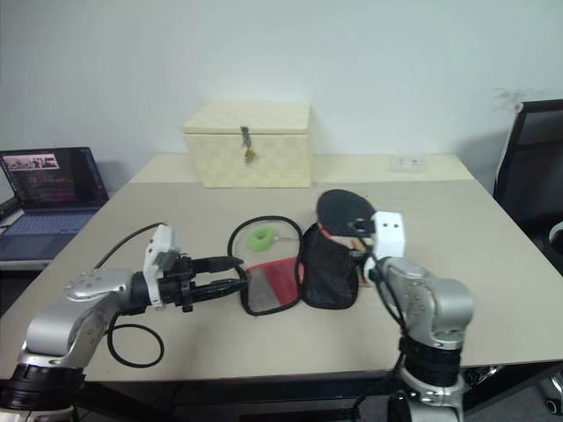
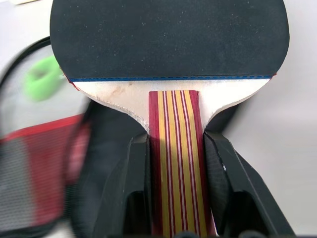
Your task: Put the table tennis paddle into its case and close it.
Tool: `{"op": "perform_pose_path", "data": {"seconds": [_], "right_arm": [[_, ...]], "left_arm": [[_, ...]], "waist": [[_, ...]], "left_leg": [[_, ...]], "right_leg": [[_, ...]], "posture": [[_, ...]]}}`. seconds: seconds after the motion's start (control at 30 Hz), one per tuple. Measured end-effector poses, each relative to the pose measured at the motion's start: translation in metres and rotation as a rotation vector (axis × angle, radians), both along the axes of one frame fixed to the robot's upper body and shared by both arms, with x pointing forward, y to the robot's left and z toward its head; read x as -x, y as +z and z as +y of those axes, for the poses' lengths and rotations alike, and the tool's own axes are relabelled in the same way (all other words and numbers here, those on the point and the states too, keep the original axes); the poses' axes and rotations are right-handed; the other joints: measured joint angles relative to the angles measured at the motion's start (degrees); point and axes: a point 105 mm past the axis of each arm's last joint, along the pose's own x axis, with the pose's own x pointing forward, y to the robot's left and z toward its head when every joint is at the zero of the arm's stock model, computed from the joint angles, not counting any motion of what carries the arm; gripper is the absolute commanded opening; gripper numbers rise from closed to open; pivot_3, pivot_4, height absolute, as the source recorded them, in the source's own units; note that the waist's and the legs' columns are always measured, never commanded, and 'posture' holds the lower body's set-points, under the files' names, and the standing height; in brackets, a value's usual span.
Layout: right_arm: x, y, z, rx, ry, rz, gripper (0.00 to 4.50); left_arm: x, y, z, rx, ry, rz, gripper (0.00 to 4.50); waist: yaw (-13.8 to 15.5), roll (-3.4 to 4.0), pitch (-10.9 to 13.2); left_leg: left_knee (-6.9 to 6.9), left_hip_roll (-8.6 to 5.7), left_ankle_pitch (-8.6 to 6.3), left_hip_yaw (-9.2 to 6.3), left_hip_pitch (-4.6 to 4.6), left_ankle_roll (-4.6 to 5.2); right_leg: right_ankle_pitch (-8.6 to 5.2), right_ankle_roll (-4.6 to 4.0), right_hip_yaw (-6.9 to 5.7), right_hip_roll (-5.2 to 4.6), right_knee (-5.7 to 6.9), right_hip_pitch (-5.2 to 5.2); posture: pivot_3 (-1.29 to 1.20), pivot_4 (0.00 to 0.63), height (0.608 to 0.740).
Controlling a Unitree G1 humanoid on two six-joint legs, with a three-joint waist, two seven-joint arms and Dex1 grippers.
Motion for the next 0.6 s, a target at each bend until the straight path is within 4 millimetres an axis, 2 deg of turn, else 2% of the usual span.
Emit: {"op": "perform_pose_path", "data": {"seconds": [0.07,0.13,0.33,0.6], "right_arm": [[-0.004,-0.007,0.012,-0.02,0.002,0.023,1.06],[-0.008,-0.013,0.015,-0.018,-0.007,0.035,1.06],[-0.018,-0.024,0.016,-0.015,-0.035,0.043,1.06],[-0.019,-0.04,0.018,0.012,-0.039,0.066,1.06]], "left_arm": [[0.001,-0.001,0.0,-0.002,0.007,0.002,2.74],[0.003,-0.002,-0.001,-0.004,0.003,0.001,2.74],[0.004,-0.002,0.0,-0.003,0.016,0.002,2.74],[0.005,0.0,0.0,-0.007,0.02,-0.006,2.74]], "waist": [[0.0,0.0,0.0],[0.1,0.0,0.0],[-0.1,0.0,0.0],[-0.2,0.0,0.0]], "left_leg": [[0.0,-0.01,0.0,0.0,-0.01,0.0],[0.0,-0.03,0.0,-0.01,-0.03,0.0],[-0.02,-0.01,0.0,0.01,-0.01,0.0],[-0.03,0.0,0.0,-0.01,-0.01,0.0]], "right_leg": [[0.0,0.0,0.0,-0.01,-0.01,0.0],[0.0,0.0,-0.01,-0.02,-0.03,0.0],[-0.01,-0.01,-0.02,-0.02,-0.02,-0.02],[-0.02,-0.05,-0.02,-0.02,-0.01,-0.02]], "posture": [[0.0,0.15,0.74],[0.0,0.15,0.74],[0.0,0.15,0.74],[0.0,0.15,0.74]]}}
